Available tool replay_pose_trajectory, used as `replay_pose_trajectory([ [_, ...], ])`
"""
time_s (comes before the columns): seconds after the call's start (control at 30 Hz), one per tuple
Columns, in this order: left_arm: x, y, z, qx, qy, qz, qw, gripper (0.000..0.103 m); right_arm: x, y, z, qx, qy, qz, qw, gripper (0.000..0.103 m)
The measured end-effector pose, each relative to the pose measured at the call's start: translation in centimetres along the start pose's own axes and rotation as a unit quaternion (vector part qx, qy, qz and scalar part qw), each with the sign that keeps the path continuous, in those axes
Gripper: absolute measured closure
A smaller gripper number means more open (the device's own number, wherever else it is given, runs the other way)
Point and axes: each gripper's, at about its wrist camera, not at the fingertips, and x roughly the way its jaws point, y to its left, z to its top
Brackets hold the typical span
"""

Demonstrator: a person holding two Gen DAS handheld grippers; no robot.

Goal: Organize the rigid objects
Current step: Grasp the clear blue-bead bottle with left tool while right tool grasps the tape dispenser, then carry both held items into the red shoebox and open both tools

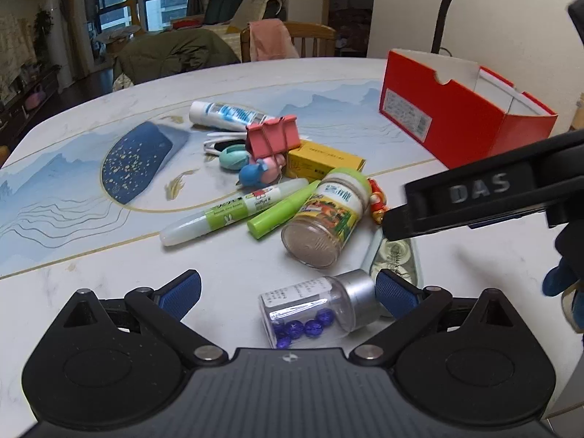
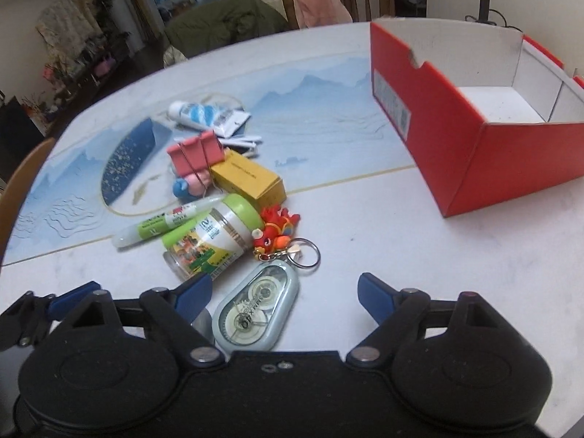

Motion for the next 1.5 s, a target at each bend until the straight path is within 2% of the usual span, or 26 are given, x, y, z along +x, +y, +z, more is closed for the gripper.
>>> replay_pose_trajectory([
  [0.27, 0.7, 0.1, 0.2, 0.013, 0.000, 0.018, 0.9997, 0.001, 2.7, 1.6, 0.5, -0.013, 0.019, -0.039, 0.999, 0.019],
  [0.53, 0.8, 1.0, -0.6, 0.002, 0.016, -0.015, 0.9998, 0.004, 3.8, 2.2, -0.2, -0.032, 0.040, -0.047, 0.998, 0.029],
  [0.77, 0.5, 1.7, -1.5, 0.007, 0.029, -0.033, 0.9990, 0.019, 3.2, 2.0, -1.4, -0.050, 0.044, -0.050, 0.996, 0.035],
  [0.87, 0.5, 1.8, -1.8, 0.004, 0.035, -0.038, 0.9987, 0.031, 2.7, 1.8, -1.8, -0.055, 0.040, -0.050, 0.996, 0.044],
  [0.93, 0.4, 1.7, -2.0, 0.004, 0.036, -0.039, 0.9986, 0.035, 2.4, 1.6, -2.0, -0.056, 0.039, -0.048, 0.997, 0.053],
  [1.1, 0.1, 1.3, -2.0, 0.019, 0.032, -0.039, 0.9986, 0.051, 1.7, 1.0, -2.6, -0.052, 0.040, -0.047, 0.997, 0.055],
  [1.17, 0.0, 1.2, -1.9, 0.018, 0.032, -0.045, 0.9983, 0.062, 1.4, 0.6, -2.9, -0.045, 0.040, -0.043, 0.997, 0.055],
  [1.5, -1.4, -0.1, -1.2, 0.021, 0.030, -0.053, 0.9979, 0.063, -2.4, -1.2, -3.2, -0.026, 0.018, -0.009, 0.999, 0.055],
])
